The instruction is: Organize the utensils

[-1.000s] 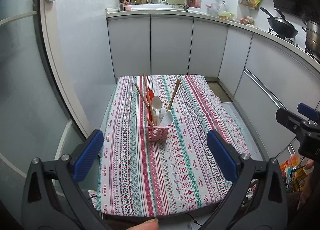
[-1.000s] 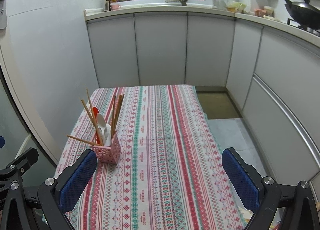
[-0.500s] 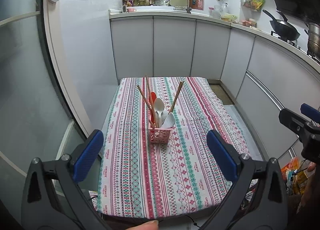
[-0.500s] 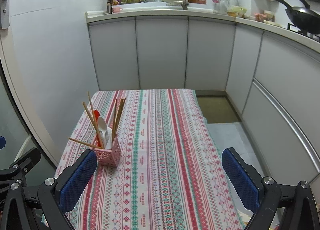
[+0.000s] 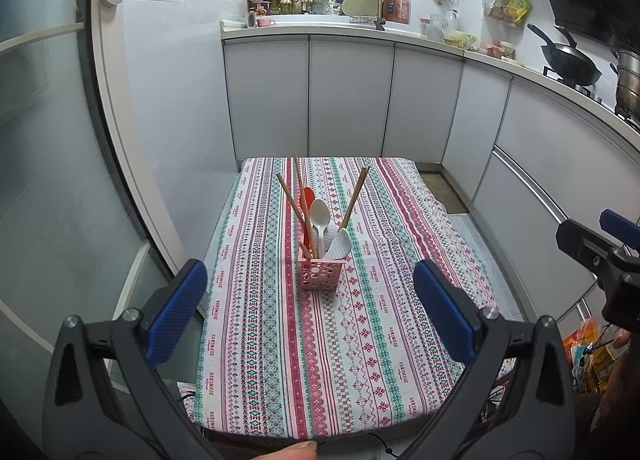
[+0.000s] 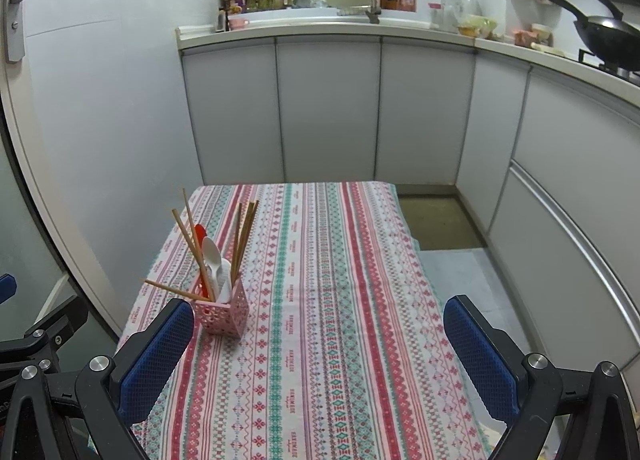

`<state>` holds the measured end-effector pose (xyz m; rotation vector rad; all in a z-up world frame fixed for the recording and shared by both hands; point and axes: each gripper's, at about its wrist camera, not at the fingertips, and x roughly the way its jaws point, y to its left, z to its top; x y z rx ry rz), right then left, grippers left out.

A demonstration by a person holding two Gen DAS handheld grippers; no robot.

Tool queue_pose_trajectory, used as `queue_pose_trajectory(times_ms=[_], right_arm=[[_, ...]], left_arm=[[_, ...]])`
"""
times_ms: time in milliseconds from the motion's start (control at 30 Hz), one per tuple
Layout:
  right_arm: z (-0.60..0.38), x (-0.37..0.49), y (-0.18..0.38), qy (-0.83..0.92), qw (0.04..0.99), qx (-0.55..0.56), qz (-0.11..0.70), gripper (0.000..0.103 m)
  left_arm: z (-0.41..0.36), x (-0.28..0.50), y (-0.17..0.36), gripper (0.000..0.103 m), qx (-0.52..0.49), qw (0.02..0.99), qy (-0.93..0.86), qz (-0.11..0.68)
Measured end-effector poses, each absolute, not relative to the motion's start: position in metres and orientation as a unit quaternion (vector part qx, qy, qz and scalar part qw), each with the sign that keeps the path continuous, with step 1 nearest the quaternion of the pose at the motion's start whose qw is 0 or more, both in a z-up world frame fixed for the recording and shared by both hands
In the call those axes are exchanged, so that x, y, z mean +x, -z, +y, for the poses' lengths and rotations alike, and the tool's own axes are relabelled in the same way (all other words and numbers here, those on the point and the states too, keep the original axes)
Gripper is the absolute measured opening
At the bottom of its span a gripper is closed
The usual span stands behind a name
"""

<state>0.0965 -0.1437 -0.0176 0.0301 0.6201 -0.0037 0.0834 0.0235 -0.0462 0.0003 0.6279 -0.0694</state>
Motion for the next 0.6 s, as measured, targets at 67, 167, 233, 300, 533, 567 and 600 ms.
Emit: queue_pose_trajectory(times_ms=[67,167,233,300,533,567,600], right_arm=[[-0.1435,0.0967,0.0176,0.001,0.952,0.014,0.305,0.102],[-0.1437,0.0975,0.0174,0.0,0.952,0.014,0.305,0.102],[-0.1434,0.0975,0.0175,0.0,0.952,0.013,0.305,0.102],[-0.1436,0.0979,0.018,-0.001,0.952,0.014,0.306,0.102],[-0.1445,0.1024,0.0215,-0.004,0.95,0.014,0.311,0.102],[-0.1448,0.1037,0.0219,-0.004,0.95,0.014,0.312,0.102],[-0.1449,0.1055,0.0229,-0.004,0.95,0.014,0.313,0.102]], left_arm=[[0.0234,0.0838,0.046,0.102,0.0,0.951,0.033,0.308],[0.0239,0.0838,0.0458,0.102,-0.001,0.951,0.033,0.308],[0.0238,0.0839,0.0458,0.102,-0.001,0.951,0.033,0.308],[0.0237,0.0839,0.0458,0.102,0.0,0.951,0.033,0.308],[0.0224,0.0846,0.0479,0.102,0.0,0.95,0.032,0.311],[0.0218,0.0851,0.0483,0.102,0.0,0.949,0.033,0.312],[0.0216,0.0858,0.0491,0.102,0.0,0.949,0.033,0.313]])
